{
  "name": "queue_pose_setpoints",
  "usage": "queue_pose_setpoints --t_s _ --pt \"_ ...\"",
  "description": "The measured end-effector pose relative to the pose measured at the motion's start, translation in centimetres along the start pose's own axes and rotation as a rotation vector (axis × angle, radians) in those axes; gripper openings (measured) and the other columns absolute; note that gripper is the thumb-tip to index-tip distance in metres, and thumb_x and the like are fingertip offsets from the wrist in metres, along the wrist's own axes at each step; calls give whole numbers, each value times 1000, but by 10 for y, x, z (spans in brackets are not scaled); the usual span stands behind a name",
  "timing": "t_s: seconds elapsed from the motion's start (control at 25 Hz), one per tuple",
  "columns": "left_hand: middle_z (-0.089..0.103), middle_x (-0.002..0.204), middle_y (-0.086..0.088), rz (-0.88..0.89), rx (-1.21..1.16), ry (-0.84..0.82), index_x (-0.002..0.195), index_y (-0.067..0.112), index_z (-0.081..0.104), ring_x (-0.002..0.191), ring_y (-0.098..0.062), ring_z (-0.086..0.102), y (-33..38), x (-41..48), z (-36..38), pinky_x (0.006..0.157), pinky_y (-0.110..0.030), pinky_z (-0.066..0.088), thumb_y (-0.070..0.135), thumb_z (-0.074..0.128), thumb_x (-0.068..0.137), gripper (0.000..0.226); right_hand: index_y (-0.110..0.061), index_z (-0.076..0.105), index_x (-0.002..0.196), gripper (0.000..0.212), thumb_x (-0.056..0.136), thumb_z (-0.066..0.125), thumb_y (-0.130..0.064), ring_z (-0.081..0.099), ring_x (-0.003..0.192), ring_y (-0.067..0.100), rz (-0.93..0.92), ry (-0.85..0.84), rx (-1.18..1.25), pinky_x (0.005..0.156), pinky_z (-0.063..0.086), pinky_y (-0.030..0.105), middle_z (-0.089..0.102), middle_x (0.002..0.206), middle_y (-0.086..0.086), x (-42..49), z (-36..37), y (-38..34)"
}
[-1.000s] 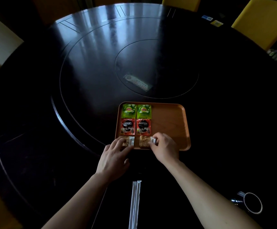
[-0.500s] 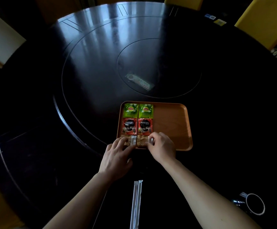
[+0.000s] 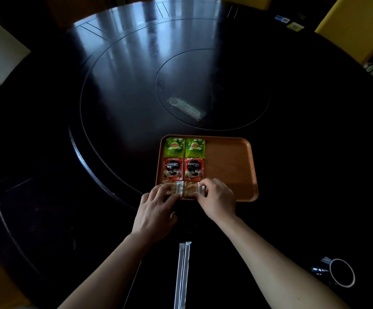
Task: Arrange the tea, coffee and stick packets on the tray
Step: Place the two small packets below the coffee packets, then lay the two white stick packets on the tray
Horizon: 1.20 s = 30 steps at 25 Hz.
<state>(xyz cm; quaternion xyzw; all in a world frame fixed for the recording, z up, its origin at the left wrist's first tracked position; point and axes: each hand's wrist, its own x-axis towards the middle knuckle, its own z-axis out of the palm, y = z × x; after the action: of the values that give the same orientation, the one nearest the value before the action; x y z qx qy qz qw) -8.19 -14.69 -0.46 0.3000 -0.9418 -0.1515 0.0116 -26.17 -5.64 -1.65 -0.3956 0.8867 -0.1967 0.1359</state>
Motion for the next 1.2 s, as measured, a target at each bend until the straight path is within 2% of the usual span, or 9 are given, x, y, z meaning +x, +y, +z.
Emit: queue_pose_setpoints --t_s 0.72,0.92,1.04,1.12,1.2 --pt "50 139 -12 0 -4 27 133 33 52 129 -35 47 -3 -3 0 95 -52 47 35 72 74 62 -26 64 102 32 76 74 -40 61 86 25 3 26 45 71 50 36 63 90 0 -2 0 2" --pt "53 135 -11 -4 -42 65 131 29 55 125 -33 49 2 -12 -6 93 -50 47 30 73 77 57 -19 67 104 33 78 74 -39 60 86 25 -23 23 93 72 49 36 64 91 4 -9 -9 1" --pt "59 124 -6 -77 -135 133 121 25 64 114 -28 53 6 -28 -7 89 -45 48 26 70 80 41 -15 68 93 20 80 73 -30 59 81 25 -97 81 152 70 50 37 62 83 4 -23 -22 3" --pt "62 106 -3 -122 -202 185 108 21 68 98 -25 58 9 -50 -2 81 -42 49 25 67 81 27 -16 66 84 11 82 70 -26 59 78 21 -142 105 189 67 50 35 61 79 1 -44 -30 6" --pt "62 90 -1 -159 -256 168 94 19 69 83 -23 60 11 -80 8 74 -41 50 25 65 81 14 -18 65 78 9 83 68 -25 59 76 18 -166 90 195 66 49 33 62 77 -2 -72 -32 10"
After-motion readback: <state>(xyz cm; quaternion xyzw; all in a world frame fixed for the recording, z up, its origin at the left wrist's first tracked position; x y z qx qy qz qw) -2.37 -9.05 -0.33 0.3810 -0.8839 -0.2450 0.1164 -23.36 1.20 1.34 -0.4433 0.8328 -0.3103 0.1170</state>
